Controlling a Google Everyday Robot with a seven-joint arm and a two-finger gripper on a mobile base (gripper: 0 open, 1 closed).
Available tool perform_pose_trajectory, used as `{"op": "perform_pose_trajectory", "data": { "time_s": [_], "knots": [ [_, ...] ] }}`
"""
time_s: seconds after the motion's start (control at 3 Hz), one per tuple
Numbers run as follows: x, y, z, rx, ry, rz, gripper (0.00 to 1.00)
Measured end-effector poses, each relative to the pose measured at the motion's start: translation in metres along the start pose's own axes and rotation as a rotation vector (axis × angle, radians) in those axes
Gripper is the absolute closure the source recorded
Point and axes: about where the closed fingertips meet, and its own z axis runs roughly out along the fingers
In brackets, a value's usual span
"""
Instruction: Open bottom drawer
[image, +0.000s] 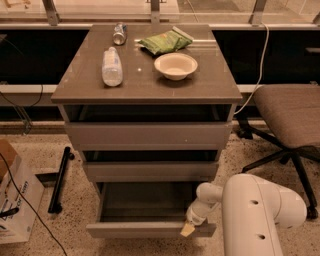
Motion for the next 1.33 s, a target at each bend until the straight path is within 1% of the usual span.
{"op": "perform_pose_trajectory", "data": {
  "time_s": [0.33,0.67,1.0,1.33],
  "knots": [
    [0.008,0.017,0.011,-0.039,-0.011,0.064,0.23],
    [0.008,0.017,0.011,-0.039,-0.012,0.065,0.01],
    [0.015,0.063,0.03,-0.139,-0.042,0.243,0.0],
    [0.015,0.063,0.03,-0.139,-0.042,0.243,0.0]
  ]
}}
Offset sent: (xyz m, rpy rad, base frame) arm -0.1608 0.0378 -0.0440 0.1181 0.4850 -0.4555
